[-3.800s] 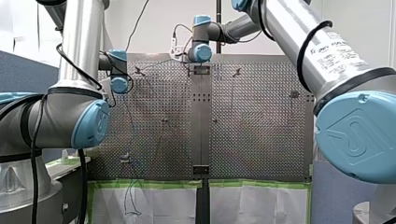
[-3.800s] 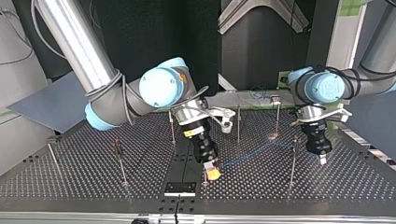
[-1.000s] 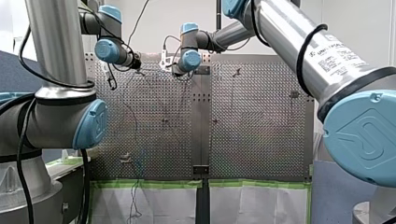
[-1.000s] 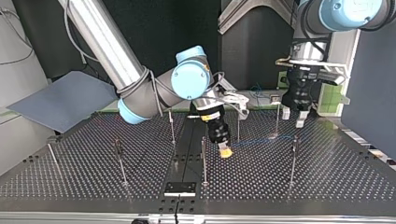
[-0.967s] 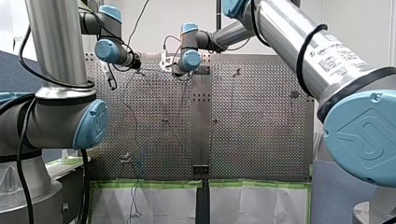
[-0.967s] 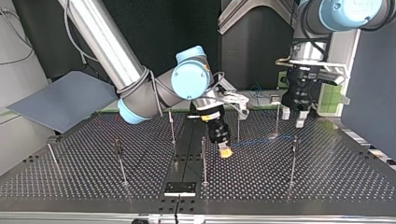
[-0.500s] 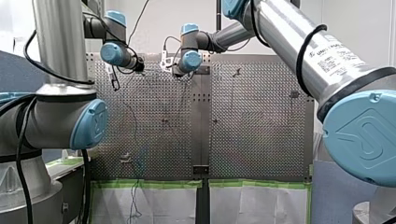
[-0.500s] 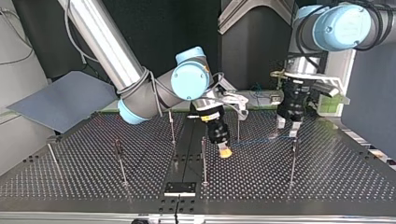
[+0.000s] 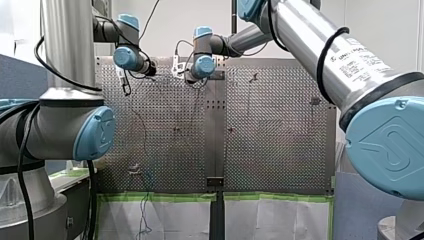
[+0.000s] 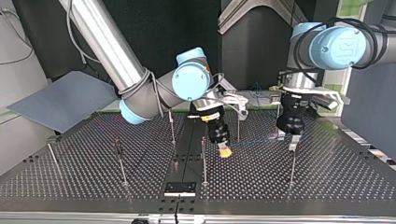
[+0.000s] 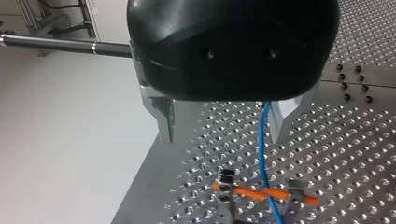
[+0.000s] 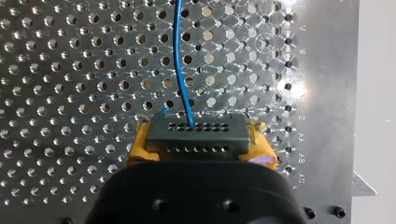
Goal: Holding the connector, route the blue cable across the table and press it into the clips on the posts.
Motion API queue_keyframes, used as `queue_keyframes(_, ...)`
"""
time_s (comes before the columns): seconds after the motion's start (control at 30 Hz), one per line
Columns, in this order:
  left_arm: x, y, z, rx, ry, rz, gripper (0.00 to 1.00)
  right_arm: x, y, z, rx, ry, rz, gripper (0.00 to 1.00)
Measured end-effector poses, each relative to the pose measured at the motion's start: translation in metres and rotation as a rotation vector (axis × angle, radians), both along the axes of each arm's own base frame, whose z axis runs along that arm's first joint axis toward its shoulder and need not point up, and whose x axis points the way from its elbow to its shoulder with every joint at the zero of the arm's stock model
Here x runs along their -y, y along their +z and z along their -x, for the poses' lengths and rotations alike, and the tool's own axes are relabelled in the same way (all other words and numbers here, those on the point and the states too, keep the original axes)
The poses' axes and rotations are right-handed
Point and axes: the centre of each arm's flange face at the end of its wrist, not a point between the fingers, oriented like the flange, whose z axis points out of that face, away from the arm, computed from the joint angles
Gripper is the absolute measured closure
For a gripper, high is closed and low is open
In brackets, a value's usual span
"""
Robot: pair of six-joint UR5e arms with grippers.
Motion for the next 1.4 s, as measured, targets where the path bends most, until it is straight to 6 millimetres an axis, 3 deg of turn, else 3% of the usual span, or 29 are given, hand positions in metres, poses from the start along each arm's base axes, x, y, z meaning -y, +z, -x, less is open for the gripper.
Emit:
queue_keyframes(0.37,0.007,0.0,-0.014,-0.002,-0.013,-0.001,0.0,0.001,-0.003,0.0,-0.002,0.001,-0.001,1.0)
queue_keyframes(0.7,0.015,-0.017,-0.041,-0.053,0.013,-0.029,0.0,0.002,-0.004,-0.001,-0.002,0.003,-0.001,1.0)
queue_keyframes(1.0,0.015,-0.019,-0.044,-0.047,0.047,-0.031,0.0,0.002,-0.004,-0.001,-0.003,0.004,-0.002,1.0)
queue_keyframes(1.07,0.016,-0.019,-0.044,-0.046,0.046,-0.031,0.19,0.002,-0.004,-0.001,-0.003,0.004,-0.002,1.0)
queue_keyframes(1.1,0.016,-0.018,-0.043,-0.046,0.046,-0.031,0.19,0.002,-0.004,-0.001,-0.003,0.004,-0.002,1.0)
queue_keyframes(1.13,0.017,-0.019,-0.043,-0.045,0.046,-0.031,0.5,0.002,-0.004,-0.001,-0.003,0.004,-0.003,1.0)
queue_keyframes(1.17,0.017,-0.019,-0.043,-0.046,0.045,-0.031,0.65,0.002,-0.004,-0.001,-0.003,0.004,-0.003,1.0)
queue_keyframes(1.2,0.017,-0.019,-0.043,-0.046,0.046,-0.032,0.65,0.002,-0.004,-0.001,-0.003,0.004,-0.003,1.0)
queue_keyframes(1.27,0.018,-0.02,-0.042,-0.048,0.051,-0.032,1.0,0.002,-0.004,-0.001,-0.003,0.005,-0.003,1.0)
queue_keyframes(1.4,0.017,-0.023,-0.04,-0.061,0.077,-0.03,1.0,0.002,-0.004,-0.001,-0.003,0.006,-0.002,1.0)
